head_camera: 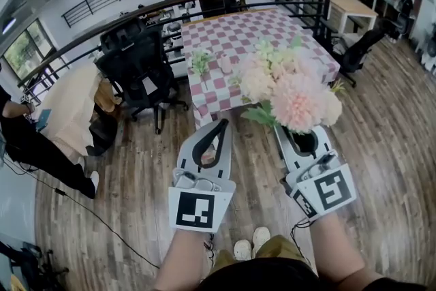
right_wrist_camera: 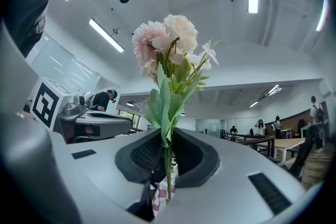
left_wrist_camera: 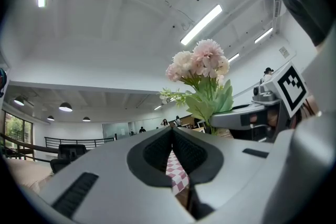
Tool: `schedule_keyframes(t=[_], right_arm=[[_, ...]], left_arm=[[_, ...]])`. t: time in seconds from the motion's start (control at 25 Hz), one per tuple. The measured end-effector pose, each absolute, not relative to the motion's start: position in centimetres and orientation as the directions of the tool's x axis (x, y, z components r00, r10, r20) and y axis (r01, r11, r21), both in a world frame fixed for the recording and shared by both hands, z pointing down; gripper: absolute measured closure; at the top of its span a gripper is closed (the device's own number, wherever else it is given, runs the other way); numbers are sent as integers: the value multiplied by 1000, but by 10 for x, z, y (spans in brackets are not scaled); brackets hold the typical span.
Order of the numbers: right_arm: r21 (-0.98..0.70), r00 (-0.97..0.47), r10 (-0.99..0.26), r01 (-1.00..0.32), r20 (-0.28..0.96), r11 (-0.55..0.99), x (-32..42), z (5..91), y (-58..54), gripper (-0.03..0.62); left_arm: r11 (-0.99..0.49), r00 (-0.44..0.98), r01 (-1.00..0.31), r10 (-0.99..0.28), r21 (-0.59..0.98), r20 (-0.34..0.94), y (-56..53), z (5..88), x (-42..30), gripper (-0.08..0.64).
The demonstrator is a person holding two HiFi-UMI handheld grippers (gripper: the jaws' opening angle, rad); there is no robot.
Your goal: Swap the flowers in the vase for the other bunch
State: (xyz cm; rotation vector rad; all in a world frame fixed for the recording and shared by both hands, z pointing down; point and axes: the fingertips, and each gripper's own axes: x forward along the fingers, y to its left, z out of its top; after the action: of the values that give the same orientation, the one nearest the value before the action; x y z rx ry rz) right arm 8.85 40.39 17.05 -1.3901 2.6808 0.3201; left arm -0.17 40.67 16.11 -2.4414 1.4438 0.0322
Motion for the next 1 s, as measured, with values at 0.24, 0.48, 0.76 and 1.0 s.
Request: schedule_keyframes(t=[0.24, 0.48, 0.76, 1.0], right_arm=[[112, -596, -775, -802, -208, 587, 106, 168, 376, 531], [97, -607, -762, -792, -227, 602, 130, 170, 357, 531], [98, -617, -748, -783, -246, 614, 142, 168, 349, 531], [92, -616, -745, -782, -256, 616, 139, 174, 331, 531]], left_arm=[[-426, 468, -875, -866, -228, -177, 382, 158, 12, 551], [-399, 442, -885, -881, -238, -167, 362, 162, 29, 551], [-384, 428, -892, -887, -241, -172, 351, 160, 39, 551], [-375, 424, -890, -889, -259, -174, 333, 165, 32, 551]])
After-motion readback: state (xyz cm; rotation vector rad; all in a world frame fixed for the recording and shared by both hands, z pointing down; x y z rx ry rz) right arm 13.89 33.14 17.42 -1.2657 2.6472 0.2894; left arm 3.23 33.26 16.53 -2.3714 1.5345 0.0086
